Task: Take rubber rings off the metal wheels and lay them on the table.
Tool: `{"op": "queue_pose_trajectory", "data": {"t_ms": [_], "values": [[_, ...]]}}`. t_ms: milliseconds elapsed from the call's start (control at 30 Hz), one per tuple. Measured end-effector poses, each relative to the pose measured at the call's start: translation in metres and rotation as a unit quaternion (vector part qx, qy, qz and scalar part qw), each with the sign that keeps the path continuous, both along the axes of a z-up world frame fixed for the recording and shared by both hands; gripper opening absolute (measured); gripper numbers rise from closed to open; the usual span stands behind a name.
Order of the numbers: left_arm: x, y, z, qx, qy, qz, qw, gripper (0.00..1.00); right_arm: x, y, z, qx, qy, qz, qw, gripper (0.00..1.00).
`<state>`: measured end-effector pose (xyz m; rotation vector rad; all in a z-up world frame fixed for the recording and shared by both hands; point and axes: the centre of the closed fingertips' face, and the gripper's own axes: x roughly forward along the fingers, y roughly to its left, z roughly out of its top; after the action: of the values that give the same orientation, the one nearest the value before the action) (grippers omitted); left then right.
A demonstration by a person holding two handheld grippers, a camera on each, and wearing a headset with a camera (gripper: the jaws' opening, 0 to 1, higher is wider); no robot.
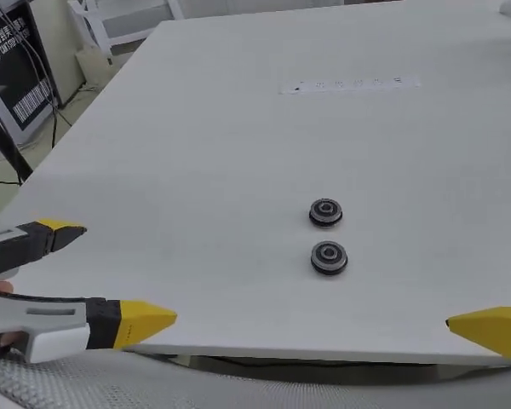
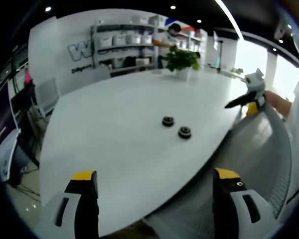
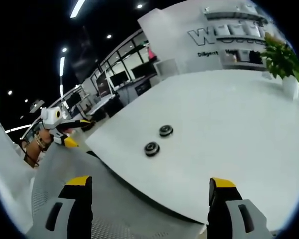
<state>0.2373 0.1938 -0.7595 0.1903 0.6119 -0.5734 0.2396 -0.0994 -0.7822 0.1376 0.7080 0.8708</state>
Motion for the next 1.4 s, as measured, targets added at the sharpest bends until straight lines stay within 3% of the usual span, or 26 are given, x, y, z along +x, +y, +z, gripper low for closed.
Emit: {"op": "queue_pose_trajectory", "data": {"t_ms": [100, 367, 700, 900, 1000, 1067, 1400], "values": [[0.000, -0.003, 0.001, 0.003, -0.003, -0.012, 0.9999, 0.97, -0.001, 0.001, 0.000, 0.001, 0.002, 0.003, 1.0000, 0.99], [0.001, -0.017, -0.002, 0.008, 0.010, -0.041, 0.9991, 1.00, 0.002, 0.001, -0.004, 0.011, 0.011, 0.012, 0.9998, 0.99], [0.011, -0.030, 0.009, -0.006, -0.002, -0.063, 0.9980, 1.00, 0.007, -0.002, -0.005, 0.010, 0.012, 0.022, 0.9996, 0.99], [0.021, -0.040, 0.019, -0.003, -0.012, -0.078, 0.9969, 0.99, 0.020, 0.002, -0.003, 0.016, 0.004, 0.023, 0.9996, 0.99], [0.026, -0.048, 0.025, -0.009, -0.020, -0.087, 0.9960, 0.97, 0.028, 0.006, 0.001, 0.018, -0.011, 0.030, 0.9993, 0.99], [0.031, -0.055, 0.030, -0.013, -0.027, -0.095, 0.9950, 0.96, 0.035, 0.011, 0.004, 0.016, -0.028, 0.045, 0.9984, 0.99], [0.051, -0.089, 0.051, -0.014, -0.055, -0.137, 0.9889, 0.92, 0.054, 0.034, 0.007, 0.012, -0.049, 0.110, 0.9927, 0.98]]}}
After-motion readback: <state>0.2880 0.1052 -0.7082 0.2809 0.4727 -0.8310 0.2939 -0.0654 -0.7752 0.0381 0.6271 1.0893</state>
